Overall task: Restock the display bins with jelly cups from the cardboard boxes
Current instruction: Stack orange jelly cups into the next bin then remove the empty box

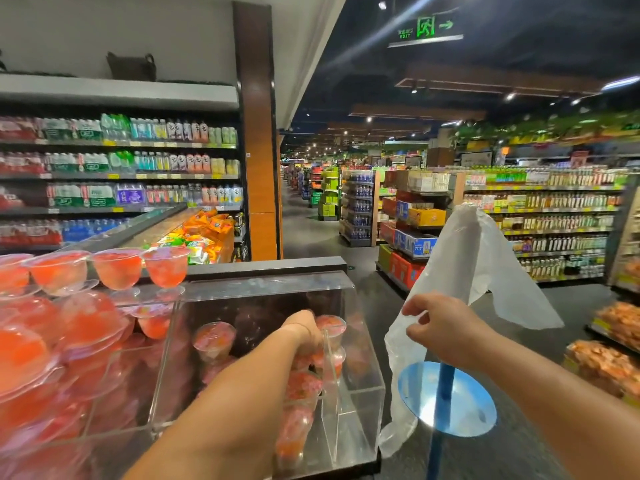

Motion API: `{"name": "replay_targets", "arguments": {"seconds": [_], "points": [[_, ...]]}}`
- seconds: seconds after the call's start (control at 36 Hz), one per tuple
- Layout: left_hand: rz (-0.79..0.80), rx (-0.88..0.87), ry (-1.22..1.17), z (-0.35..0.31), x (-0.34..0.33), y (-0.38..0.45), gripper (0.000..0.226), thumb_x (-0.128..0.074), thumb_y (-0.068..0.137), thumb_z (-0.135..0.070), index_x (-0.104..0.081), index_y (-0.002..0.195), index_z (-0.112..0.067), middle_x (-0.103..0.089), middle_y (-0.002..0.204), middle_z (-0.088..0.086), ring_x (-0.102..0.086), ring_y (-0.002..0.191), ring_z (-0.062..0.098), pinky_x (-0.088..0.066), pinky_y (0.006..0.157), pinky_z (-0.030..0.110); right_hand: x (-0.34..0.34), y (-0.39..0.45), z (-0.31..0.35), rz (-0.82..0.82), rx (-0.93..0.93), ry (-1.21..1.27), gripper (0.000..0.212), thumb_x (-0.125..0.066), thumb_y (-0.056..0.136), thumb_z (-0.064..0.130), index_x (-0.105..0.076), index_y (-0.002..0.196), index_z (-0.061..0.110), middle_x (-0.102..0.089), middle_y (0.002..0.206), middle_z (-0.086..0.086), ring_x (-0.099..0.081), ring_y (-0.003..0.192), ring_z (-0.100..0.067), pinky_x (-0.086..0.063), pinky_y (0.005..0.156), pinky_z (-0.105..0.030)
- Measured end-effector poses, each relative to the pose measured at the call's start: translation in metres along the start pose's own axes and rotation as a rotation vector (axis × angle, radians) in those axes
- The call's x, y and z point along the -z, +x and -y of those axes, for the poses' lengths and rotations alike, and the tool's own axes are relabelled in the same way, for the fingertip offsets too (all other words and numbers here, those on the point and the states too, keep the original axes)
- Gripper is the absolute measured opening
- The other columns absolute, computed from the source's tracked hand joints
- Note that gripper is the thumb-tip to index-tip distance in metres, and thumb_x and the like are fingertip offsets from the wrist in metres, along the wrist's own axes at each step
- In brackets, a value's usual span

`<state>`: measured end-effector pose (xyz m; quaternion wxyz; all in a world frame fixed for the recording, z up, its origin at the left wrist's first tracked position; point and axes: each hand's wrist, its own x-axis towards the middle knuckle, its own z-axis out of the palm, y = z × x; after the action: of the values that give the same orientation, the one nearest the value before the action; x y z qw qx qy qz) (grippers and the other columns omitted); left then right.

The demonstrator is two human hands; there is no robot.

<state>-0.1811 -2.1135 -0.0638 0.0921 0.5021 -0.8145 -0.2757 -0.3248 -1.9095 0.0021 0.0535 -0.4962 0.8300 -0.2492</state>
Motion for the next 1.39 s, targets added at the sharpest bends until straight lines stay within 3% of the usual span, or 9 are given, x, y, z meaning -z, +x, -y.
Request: {"name": "replay_targets", "arguments": {"seconds": [0.11,0.22,0.39,0.75,0.92,1.03,1.11,1.33,1.39], "points": [[-0.001,0.010,-0.013,-0.001,-0.003,-0.002,0.062,-0.075,0.089,-0.028,-0.049,0.141,-0.006,-0.059,0.132,0.010,-0.060,0.121,0.027,-0.050,0.098,0.030,-0.004,-0.004,0.005,0.017,-0.004,-0.023,0.027,-0.062,0.098,0.026,-0.061,0.125,0.027,-0.056,0.116,0.007,-0.054,0.110,-0.016,-0.048,0.106,-0.038],[-0.016,0.020,-0.008,-0.002,-0.004,-0.005,0.063,-0.073,0.088,-0.008,-0.043,0.143,-0.002,-0.060,0.133,0.014,-0.063,0.119,0.028,-0.049,0.079,0.029,-0.003,-0.005,0.014,-0.004,-0.010,-0.048,0.027,-0.060,0.099,0.025,-0.060,0.127,0.026,-0.056,0.116,0.005,-0.053,0.109,-0.018,-0.049,0.105,-0.039],[-0.092,-0.041,0.147,0.005,0.035,-0.038,0.038,-0.084,0.080,-0.028,-0.063,0.105,-0.008,-0.065,0.102,0.005,-0.059,0.089,0.021,-0.049,0.072,0.029,-0.008,-0.006,0.052,0.028,0.012,-0.136,0.040,-0.061,0.097,0.033,-0.053,0.135,0.025,-0.056,0.135,0.000,-0.056,0.114,-0.021,-0.050,0.096,-0.035],[-0.309,-0.141,0.384,0.022,0.097,-0.174,0.034,-0.062,0.089,-0.028,-0.061,0.122,-0.023,-0.064,0.122,0.001,-0.060,0.109,0.025,-0.054,0.092,0.039,-0.024,-0.051,0.102,0.042,0.094,-0.285,0.051,-0.055,0.089,0.049,-0.054,0.131,0.020,-0.059,0.126,-0.008,-0.054,0.113,-0.033,-0.049,0.096,-0.046],[-0.419,0.033,0.355,0.044,0.110,-0.276,0.021,-0.067,0.088,-0.039,-0.063,0.100,-0.022,-0.065,0.099,-0.001,-0.061,0.090,0.019,-0.055,0.082,0.037,-0.034,-0.099,0.140,0.111,0.302,-0.237,0.042,-0.059,0.089,0.041,-0.056,0.124,0.018,-0.062,0.120,-0.009,-0.055,0.110,-0.033,-0.051,0.093,-0.044],[-0.480,0.227,0.366,0.075,0.105,-0.352,0.018,-0.067,0.084,-0.033,-0.063,0.097,-0.022,-0.066,0.099,0.000,-0.060,0.086,0.019,-0.049,0.073,0.033,-0.050,-0.155,0.172,0.178,0.507,-0.227,0.040,-0.056,0.085,0.041,-0.058,0.122,0.025,-0.061,0.121,-0.007,-0.055,0.113,-0.036,-0.050,0.092,-0.045],[-0.502,0.382,0.416,0.100,0.098,-0.416,0.024,-0.069,0.078,-0.039,-0.058,0.088,-0.020,-0.069,0.102,0.003,-0.062,0.088,0.025,-0.046,0.072,0.031,-0.073,-0.197,0.201,0.281,0.686,-0.265,0.057,-0.041,0.074,0.048,-0.064,0.121,0.024,-0.064,0.122,-0.010,-0.057,0.113,-0.038,-0.047,0.092,-0.047],[-0.518,0.756,0.475,0.163,0.091,-0.607,0.040,-0.060,0.088,-0.047,-0.063,0.119,-0.022,-0.066,0.119,0.001,-0.062,0.110,0.026,-0.052,0.088,0.036,-0.094,-0.358,0.274,0.392,1.019,-0.165,0.046,-0.054,0.091,0.036,-0.052,0.130,0.012,-0.054,0.133,-0.017,-0.050,0.123,-0.041,-0.046,0.097,-0.046],[-0.504,0.862,0.463,0.175,0.084,-0.663,0.028,-0.062,0.087,-0.049,-0.063,0.103,-0.027,-0.066,0.105,-0.003,-0.061,0.100,0.024,-0.053,0.082,0.035,-0.101,-0.406,0.292,0.431,1.110,-0.148,0.047,-0.053,0.091,0.035,-0.053,0.131,0.009,-0.053,0.135,-0.019,-0.050,0.124,-0.042,-0.045,0.098,-0.045]]}}
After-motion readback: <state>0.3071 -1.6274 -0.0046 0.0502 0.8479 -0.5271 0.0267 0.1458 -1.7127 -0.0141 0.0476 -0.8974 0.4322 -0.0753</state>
